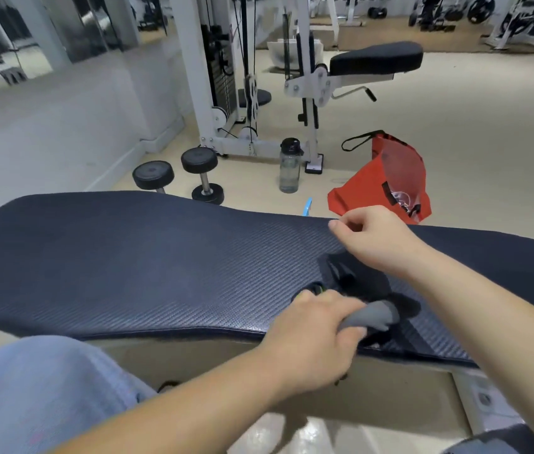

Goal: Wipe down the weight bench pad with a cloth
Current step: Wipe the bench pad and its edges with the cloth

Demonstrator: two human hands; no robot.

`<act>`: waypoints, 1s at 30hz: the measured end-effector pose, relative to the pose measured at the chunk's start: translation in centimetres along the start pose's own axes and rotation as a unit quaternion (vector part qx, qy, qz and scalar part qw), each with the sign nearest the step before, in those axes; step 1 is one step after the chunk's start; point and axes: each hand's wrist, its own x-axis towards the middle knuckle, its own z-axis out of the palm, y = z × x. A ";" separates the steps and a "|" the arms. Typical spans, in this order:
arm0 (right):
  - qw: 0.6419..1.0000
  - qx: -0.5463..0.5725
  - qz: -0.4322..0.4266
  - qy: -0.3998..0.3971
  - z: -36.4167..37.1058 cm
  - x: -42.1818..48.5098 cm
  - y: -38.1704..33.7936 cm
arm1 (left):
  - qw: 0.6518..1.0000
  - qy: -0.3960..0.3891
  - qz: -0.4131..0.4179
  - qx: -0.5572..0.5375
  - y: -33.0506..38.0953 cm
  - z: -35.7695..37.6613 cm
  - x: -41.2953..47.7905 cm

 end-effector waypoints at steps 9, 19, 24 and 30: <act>0.909 0.382 0.079 -0.144 1.4 0.9 -2.2 | 0.880 -0.011 -0.225 -0.419 -6.3 -11.6 -0.3; 1.000 0.019 -0.002 -0.023 6.5 4.4 -2.9 | 0.973 -0.014 -0.078 0.216 -10.5 -10.9 -1.0; 0.999 -0.044 0.002 -0.017 7.9 6.2 -2.6 | 0.933 -0.166 -0.083 0.309 -12.3 -9.6 1.3; 0.995 -0.095 0.036 -0.022 7.4 6.8 -1.0 | 0.933 -0.078 -0.241 0.255 -15.3 -10.6 9.9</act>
